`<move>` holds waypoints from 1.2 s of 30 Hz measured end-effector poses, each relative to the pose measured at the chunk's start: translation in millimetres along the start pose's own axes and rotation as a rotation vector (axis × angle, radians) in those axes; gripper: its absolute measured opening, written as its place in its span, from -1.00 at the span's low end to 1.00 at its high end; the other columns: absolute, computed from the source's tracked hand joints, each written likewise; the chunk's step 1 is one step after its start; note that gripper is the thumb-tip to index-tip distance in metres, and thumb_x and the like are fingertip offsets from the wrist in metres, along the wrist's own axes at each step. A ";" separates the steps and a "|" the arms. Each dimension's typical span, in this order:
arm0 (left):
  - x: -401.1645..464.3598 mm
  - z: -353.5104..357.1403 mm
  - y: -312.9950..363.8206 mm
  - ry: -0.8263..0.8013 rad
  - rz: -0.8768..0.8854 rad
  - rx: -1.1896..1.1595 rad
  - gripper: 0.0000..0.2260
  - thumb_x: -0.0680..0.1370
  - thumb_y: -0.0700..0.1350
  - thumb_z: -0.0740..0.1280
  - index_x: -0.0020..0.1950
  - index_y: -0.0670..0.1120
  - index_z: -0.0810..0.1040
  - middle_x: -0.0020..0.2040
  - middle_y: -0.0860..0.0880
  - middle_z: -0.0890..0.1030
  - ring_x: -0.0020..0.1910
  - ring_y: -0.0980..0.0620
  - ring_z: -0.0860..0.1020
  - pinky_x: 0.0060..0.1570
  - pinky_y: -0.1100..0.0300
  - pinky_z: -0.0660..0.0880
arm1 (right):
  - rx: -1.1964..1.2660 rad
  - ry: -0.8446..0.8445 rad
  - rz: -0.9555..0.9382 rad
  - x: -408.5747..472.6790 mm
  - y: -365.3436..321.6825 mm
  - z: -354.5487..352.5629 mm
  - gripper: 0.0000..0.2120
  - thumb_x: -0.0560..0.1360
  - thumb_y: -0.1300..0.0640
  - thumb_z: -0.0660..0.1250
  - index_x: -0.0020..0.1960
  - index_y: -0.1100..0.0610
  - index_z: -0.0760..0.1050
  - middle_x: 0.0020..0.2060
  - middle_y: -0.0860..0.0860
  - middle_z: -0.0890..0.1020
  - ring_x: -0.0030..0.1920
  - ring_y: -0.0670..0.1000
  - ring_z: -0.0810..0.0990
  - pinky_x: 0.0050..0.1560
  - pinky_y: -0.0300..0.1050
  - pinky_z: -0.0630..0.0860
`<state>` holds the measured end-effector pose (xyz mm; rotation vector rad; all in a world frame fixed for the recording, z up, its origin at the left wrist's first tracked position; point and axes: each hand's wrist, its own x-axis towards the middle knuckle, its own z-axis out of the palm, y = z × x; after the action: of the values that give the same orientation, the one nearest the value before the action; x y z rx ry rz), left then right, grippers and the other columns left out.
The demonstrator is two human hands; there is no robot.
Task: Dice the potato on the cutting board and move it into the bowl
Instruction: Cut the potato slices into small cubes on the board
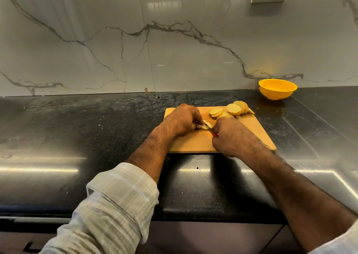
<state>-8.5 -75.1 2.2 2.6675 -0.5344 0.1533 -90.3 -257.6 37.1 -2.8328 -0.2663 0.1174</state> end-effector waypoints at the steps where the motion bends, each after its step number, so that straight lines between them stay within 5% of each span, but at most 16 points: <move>1: -0.3 -0.6 0.5 -0.003 0.001 0.005 -0.86 0.52 -0.16 0.57 0.06 -0.01 0.79 0.11 0.08 0.69 0.12 0.08 0.60 0.23 0.03 0.59 | -0.003 -0.015 0.004 -5.7 1.1 -1.4 -0.61 0.57 0.09 0.44 0.39 0.04 0.55 0.15 0.02 0.60 0.09 0.03 0.57 0.11 -0.06 0.63; 16: -8.7 3.8 -7.0 0.102 0.026 0.061 -0.89 0.54 -0.05 0.55 0.06 0.03 0.78 0.08 0.12 0.69 0.09 0.14 0.48 0.25 -0.04 0.50 | -0.010 0.062 -0.001 -6.9 -3.8 -8.5 -0.62 0.57 0.12 0.41 0.38 0.03 0.59 0.17 0.05 0.65 0.06 0.05 0.62 0.07 -0.05 0.67; 23: -3.4 5.6 -11.1 0.061 0.016 0.068 -0.91 0.53 -0.02 0.55 0.03 0.10 0.78 0.05 0.18 0.67 0.12 0.10 0.51 0.31 -0.16 0.47 | -0.018 0.097 0.006 23.1 -5.8 16.4 -0.67 0.56 0.07 0.43 0.32 0.02 0.60 0.06 0.01 0.61 -0.03 -0.01 0.53 -0.11 -0.15 0.53; 29: -2.3 5.4 -6.7 0.048 -0.007 0.100 -0.90 0.55 -0.03 0.54 0.05 0.09 0.78 0.12 0.17 0.67 0.16 0.12 0.46 0.36 -0.18 0.43 | -0.010 0.084 -0.009 19.0 -5.4 16.1 -0.72 0.56 0.08 0.44 0.26 0.05 0.61 -0.03 -0.02 0.58 -0.02 -0.01 0.56 -0.05 -0.12 0.59; 36: -8.0 2.0 -2.8 0.062 -0.033 0.092 -0.91 0.54 0.01 0.54 0.04 0.10 0.77 0.13 0.16 0.67 0.22 0.07 0.48 0.37 -0.22 0.41 | -0.006 0.018 0.000 -15.5 1.2 10.3 -0.64 0.56 0.07 0.45 0.35 0.02 0.56 0.12 0.00 0.59 0.07 0.03 0.57 0.10 -0.02 0.63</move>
<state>-14.7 -70.8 -2.1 2.7491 -0.4736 0.2557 -106.4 -258.8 27.8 -2.8387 -0.2629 0.0914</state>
